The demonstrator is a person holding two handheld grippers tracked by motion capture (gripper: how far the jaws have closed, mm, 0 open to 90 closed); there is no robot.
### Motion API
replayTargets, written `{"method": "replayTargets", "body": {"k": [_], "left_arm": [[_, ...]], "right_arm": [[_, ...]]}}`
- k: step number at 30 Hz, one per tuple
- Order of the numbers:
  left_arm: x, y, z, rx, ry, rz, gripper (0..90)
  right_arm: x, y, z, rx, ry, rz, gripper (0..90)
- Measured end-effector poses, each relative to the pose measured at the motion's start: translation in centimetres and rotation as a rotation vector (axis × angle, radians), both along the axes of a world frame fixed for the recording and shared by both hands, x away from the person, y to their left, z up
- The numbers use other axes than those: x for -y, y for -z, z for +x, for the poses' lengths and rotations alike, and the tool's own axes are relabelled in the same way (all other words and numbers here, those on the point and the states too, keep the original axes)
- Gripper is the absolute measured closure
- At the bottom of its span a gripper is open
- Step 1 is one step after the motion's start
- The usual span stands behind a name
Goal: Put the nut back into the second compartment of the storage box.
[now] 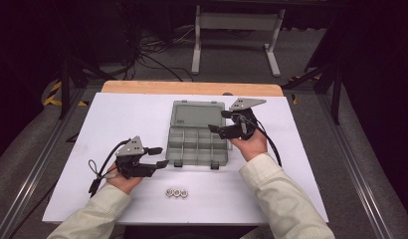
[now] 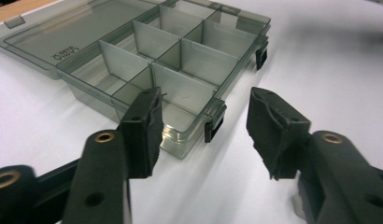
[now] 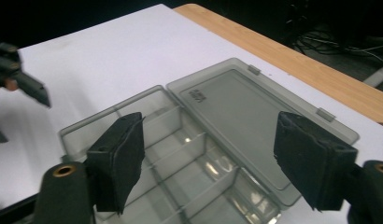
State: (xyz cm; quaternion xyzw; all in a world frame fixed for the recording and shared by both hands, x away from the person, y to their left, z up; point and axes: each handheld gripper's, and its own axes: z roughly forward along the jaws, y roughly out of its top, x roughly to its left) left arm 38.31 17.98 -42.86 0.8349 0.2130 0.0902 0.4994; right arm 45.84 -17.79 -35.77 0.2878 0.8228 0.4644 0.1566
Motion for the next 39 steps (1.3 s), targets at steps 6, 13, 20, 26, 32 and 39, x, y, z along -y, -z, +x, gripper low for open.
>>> {"method": "replayTargets", "body": {"k": [6, 13, 20, 26, 32, 39], "left_arm": [[-1.7, -0.2, -0.9, 0.016, -0.034, -0.067, 37.3], [-3.2, -0.1, -1.2, 0.013, -0.059, -0.118, 30.3], [-4.7, 0.1, -1.9, 0.020, -0.111, -0.179, 27.7], [-5.0, 0.4, -2.4, 0.084, -0.143, -0.210, 23.8], [-5.1, 0.7, -2.3, 0.081, -0.132, -0.223, 19.4], [-5.0, 0.9, -2.3, 0.081, -0.131, -0.240, 17.6]], "right_arm": [[-0.7, -0.9, -1.6, 0.017, -0.057, -0.020, 21.0], [-1.5, -1.3, -2.8, 0.008, -0.117, -0.063, 18.8], [-2.6, -1.6, -4.3, 0.024, -0.174, -0.126, 17.5], [-3.8, -1.6, -5.2, 0.022, -0.209, -0.191, 19.0], [-5.0, -1.7, -6.2, 0.014, -0.231, -0.266, 21.2], [-5.9, -1.6, -6.8, -0.019, -0.254, -0.323, 24.8]]}}
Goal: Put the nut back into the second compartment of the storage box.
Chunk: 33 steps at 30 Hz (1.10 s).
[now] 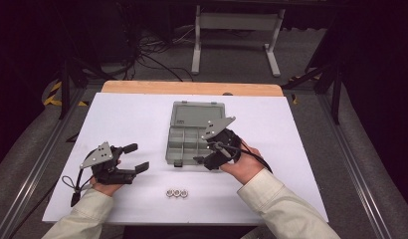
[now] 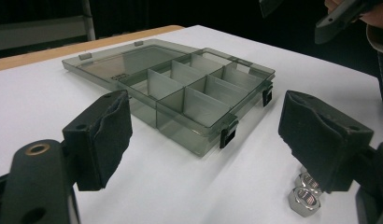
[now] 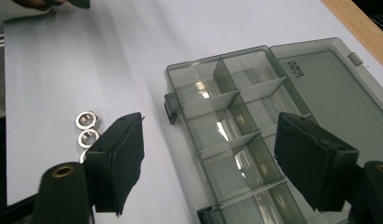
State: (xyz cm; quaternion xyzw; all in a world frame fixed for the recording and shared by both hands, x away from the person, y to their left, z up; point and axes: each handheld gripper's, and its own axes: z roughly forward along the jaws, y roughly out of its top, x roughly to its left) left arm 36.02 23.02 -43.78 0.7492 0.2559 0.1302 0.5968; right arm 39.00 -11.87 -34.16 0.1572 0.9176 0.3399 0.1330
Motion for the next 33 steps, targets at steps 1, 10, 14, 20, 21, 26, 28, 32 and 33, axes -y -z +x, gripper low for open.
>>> {"method": "replayTargets", "body": {"k": [1, 10, 14, 20, 21, 26, 28, 32, 33], "left_arm": [[0.0, 0.0, 0.0, 0.002, -0.002, -0.007, 17.1], [-0.1, 0.0, 0.1, -0.004, -0.003, 0.008, 12.8], [0.0, 0.0, 0.1, 0.002, -0.006, 0.010, 12.6], [0.0, 0.0, 0.1, 0.016, -0.008, 0.026, 12.5], [0.0, 0.0, 0.1, 0.016, -0.008, 0.026, 12.4], [0.0, 0.1, 0.1, 0.011, -0.006, 0.028, 12.4], [0.0, 0.1, 0.1, 0.007, -0.003, 0.027, 12.4], [0.0, 0.0, 0.1, 0.012, -0.002, 0.034, 12.3], [0.0, 0.0, 0.1, 0.012, -0.002, 0.034, 12.3]], "right_arm": [[-0.1, 0.0, -0.1, -0.001, -0.002, -0.009, 24.8], [-1.8, 0.6, -1.3, -0.031, -0.028, -0.099, 23.0], [-2.4, 1.0, -1.7, -0.034, -0.037, -0.132, 22.5], [-3.0, 1.5, -2.3, -0.055, -0.050, -0.162, 22.0], [-3.2, 1.7, -2.4, -0.058, -0.054, -0.168, 22.0], [-3.6, 2.5, -2.7, -0.074, -0.062, -0.187, 22.1], [-3.7, 2.8, -2.8, -0.079, -0.068, -0.190, 22.0], [-4.2, 3.7, -3.1, -0.098, -0.090, -0.177, 22.2], [-4.2, 4.0, -3.2, -0.104, -0.089, -0.173, 22.4]]}}
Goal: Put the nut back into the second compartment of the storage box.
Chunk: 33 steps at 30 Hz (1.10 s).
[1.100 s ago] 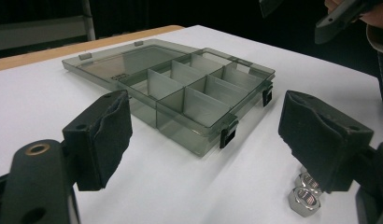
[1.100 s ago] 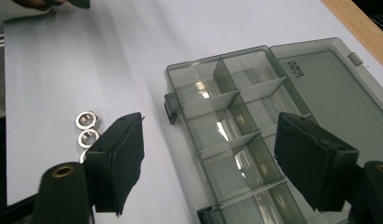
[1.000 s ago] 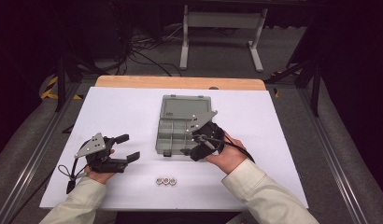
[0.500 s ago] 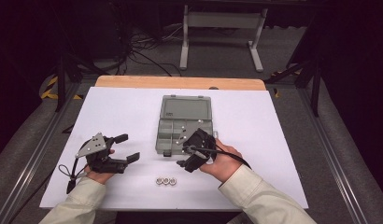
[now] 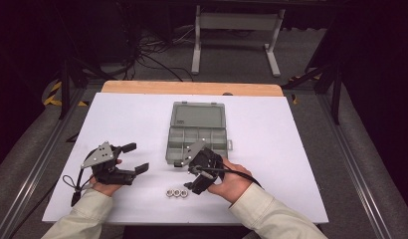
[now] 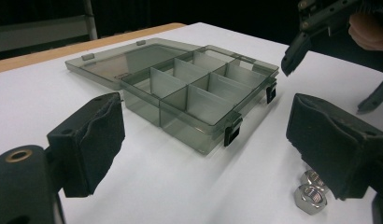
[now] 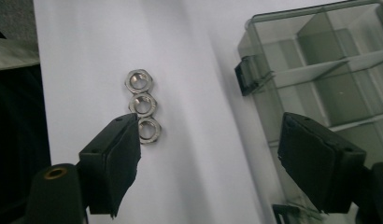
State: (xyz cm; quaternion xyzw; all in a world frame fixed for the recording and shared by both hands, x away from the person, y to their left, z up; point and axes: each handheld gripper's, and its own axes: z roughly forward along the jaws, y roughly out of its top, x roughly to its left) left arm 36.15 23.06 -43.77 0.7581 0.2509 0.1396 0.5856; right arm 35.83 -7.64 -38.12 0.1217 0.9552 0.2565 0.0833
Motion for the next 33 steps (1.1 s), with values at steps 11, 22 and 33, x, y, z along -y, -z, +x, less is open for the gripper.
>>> {"method": "replayTargets", "body": {"k": [11, 22, 33], "left_arm": [[0.0, 0.0, -0.1, -0.002, -0.004, -0.005, 12.3], [0.1, 0.0, -0.1, 0.000, -0.004, 0.001, 12.5], [0.1, -0.1, -0.2, 0.001, -0.002, 0.000, 12.5]], "right_arm": [[-1.1, 2.1, -0.6, -0.043, -0.028, -0.051, 26.3], [-2.0, 3.8, -1.1, -0.077, -0.053, -0.082, 31.9], [-2.8, 4.7, -1.4, -0.103, -0.076, -0.110, 36.8]]}}
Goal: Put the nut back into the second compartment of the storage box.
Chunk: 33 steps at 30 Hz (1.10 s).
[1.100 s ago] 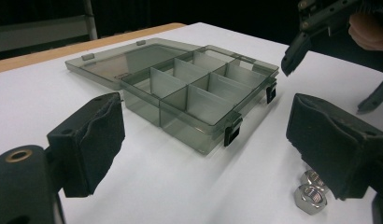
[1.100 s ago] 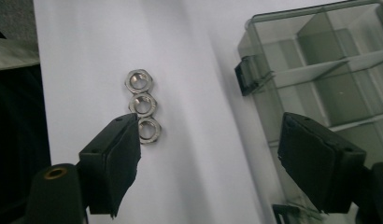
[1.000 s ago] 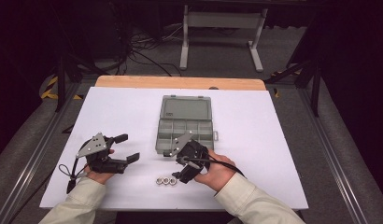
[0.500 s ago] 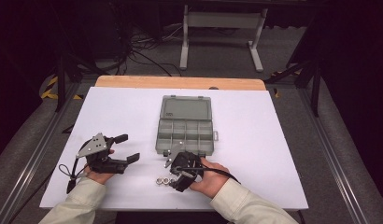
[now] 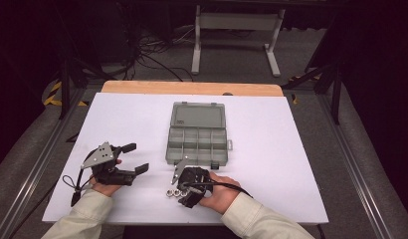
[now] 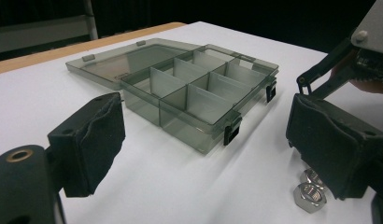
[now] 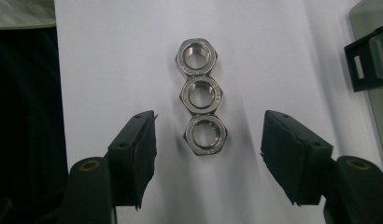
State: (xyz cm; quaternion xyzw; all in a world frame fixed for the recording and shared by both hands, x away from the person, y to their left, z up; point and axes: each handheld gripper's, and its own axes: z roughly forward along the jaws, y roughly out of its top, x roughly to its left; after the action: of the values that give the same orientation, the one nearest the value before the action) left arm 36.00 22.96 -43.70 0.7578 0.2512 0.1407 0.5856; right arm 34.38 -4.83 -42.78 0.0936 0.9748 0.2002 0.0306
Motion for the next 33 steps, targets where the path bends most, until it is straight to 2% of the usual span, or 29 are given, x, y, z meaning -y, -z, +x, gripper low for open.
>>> {"method": "replayTargets", "body": {"k": [7, 18, 26, 33], "left_arm": [[-0.03, -0.02, -0.02, 0.001, -0.004, 0.003, 12.6], [0.00, -0.01, -0.05, 0.000, -0.005, 0.009, 13.4], [0.00, 0.01, 0.00, 0.002, -0.007, 0.010, 13.6], [-0.01, 0.00, -0.03, -0.002, -0.008, 0.009, 13.6]], "right_arm": [[-0.33, 0.27, -0.11, -0.021, -0.024, -0.004, 45.5], [-0.43, 0.37, -0.11, -0.007, -0.016, -0.012, 62.9], [-0.43, 0.42, -0.15, -0.005, 0.006, -0.007, 67.2], [-0.37, 0.34, -0.13, -0.001, -0.006, -0.010, 67.7]]}}
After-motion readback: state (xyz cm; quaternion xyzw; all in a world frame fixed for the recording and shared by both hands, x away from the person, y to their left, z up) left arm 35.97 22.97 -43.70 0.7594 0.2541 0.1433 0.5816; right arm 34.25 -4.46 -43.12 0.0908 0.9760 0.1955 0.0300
